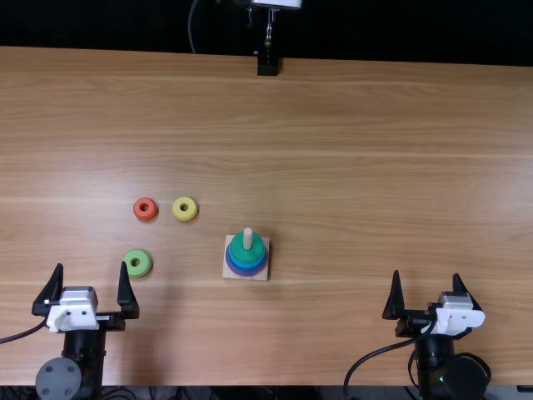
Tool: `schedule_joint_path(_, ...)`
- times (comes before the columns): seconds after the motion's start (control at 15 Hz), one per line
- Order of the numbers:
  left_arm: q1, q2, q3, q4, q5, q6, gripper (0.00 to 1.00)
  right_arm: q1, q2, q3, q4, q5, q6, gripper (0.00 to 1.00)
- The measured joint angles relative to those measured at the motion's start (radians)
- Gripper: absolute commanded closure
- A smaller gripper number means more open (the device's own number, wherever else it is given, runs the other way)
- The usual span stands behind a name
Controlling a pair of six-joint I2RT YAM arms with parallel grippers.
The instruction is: Build the Hanoi tower: stack the rings onto the peg from bottom to top in this color order: purple, dark blue, light blue, dark green, light green, yellow, orange.
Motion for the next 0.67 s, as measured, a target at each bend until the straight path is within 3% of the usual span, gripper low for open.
schedule_joint_path(0.4,0.02,0.0,0.006,-0.006,0.005,0.0,0.0,0.0,0.0,0.0,0.0,0.001,0.0,0.0)
schedule_joint_path(0.67,0.019,0.15,0.194,-0.044,0.016,-0.001,0.0,0.0,0.0,0.0,0.0,0.0,0.0,0.0)
